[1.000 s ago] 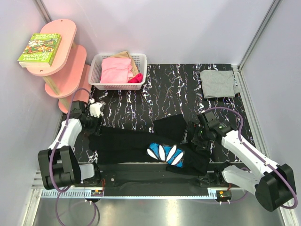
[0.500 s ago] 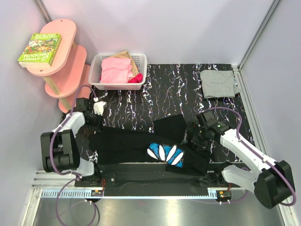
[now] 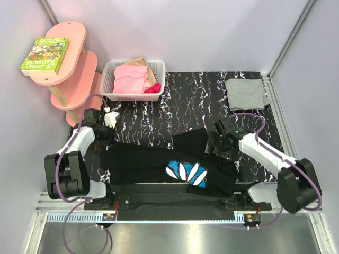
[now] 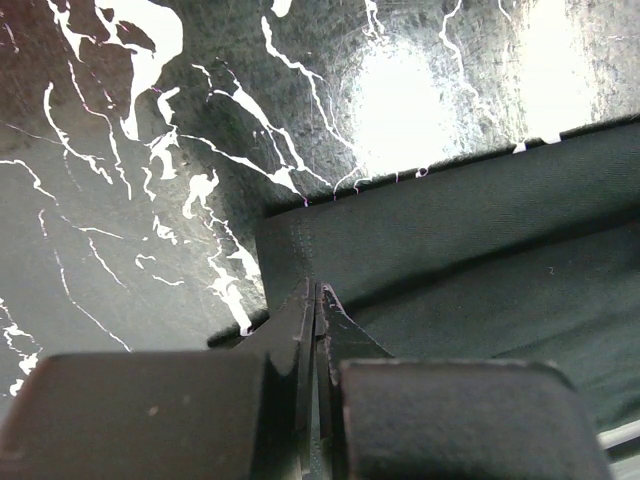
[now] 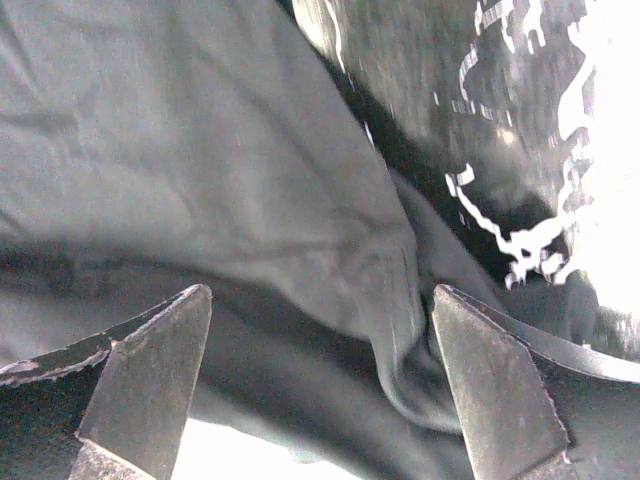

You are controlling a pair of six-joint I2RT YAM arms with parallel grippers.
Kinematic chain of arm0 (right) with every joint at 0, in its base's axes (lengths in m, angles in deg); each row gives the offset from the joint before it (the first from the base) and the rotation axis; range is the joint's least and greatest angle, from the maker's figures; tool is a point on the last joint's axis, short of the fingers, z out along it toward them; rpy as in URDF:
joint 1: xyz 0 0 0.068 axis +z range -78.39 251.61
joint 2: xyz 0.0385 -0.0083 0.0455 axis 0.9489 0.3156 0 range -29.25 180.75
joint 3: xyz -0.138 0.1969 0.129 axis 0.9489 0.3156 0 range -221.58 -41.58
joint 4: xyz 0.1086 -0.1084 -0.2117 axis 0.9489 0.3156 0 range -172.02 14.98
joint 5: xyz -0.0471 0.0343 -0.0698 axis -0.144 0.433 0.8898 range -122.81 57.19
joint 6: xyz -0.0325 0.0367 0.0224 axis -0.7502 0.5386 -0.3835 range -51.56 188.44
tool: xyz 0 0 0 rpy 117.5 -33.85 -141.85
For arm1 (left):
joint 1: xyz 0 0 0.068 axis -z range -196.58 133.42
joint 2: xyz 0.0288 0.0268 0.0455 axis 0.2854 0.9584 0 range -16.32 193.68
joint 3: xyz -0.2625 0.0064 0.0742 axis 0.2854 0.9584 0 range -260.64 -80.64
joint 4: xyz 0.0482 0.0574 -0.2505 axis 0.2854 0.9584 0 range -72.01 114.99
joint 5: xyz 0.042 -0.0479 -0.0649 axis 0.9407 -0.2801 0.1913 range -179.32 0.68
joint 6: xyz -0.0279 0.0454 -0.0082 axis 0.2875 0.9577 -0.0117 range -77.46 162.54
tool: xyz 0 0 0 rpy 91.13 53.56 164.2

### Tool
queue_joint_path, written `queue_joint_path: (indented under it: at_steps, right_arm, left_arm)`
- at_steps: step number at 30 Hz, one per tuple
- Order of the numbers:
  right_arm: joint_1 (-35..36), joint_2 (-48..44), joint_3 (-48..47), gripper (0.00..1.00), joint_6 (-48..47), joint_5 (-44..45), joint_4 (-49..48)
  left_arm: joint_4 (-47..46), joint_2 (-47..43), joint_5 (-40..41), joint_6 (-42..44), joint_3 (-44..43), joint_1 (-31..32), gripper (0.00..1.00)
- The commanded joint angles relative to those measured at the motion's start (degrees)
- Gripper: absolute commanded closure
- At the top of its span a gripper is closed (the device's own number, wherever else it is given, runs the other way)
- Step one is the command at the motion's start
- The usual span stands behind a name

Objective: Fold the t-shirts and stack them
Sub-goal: Flatten out the tshirt

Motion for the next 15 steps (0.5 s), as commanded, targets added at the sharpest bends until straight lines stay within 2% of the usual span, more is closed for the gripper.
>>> queue_joint_path:
  at_steps: [1,3,6,7,9,10,11,12,13,15]
  right_arm:
    - [0.3,4.0,-2.3,0.0,-1.6,3.1,-4.1]
    - [0.4,3.9,-1.7,0.0,-1.6,2.4,-5.2]
    - [0.4,2.6,0.2,0.16,-0.7,1.7,-6.1]
    - [0.4,2.2,1.2,0.26,-0.4,1.6,-6.2]
    - [0.3,1.3,1.8,0.39,0.0,1.1,-6.4]
    - [0.4,1.0,2.1,0.51,0.5,1.0,-6.4]
    - [0.4,0.8,2.2,0.78,0.7,1.0,-6.4]
    - [0.3,0.3,2.2,0.91,0.9,0.9,-6.3]
    - [0.3,0.1,2.0,0.99,1.0,0.9,-6.4]
    - [0.4,-0.3,1.6,1.0,1.1,0.8,-6.1]
  left_arm:
    - [-0.4,-2.0,-0.8,1.4,-1.1,0.2,1.0]
    - [-0.4,-2.4,-0.7,1.4,-0.8,0.2,1.0]
    - [-0.5,-2.9,-0.9,1.5,-0.5,0.2,1.0]
    - [-0.5,-3.0,-0.9,1.5,-0.5,0.2,1.0]
    - [-0.4,-3.4,-0.8,1.5,-0.5,0.2,1.0]
    - [-0.4,-3.6,-0.8,1.5,-0.5,0.2,1.0]
    - [-0.4,-3.6,-0.8,1.5,-0.3,0.2,1.0]
    - [-0.4,-3.6,-0.7,1.6,-0.2,0.2,1.0]
    - [-0.3,-3.7,-0.5,1.7,-0.2,0.2,1.0]
    - [-0.4,-3.9,-0.1,1.6,0.1,0.2,1.0]
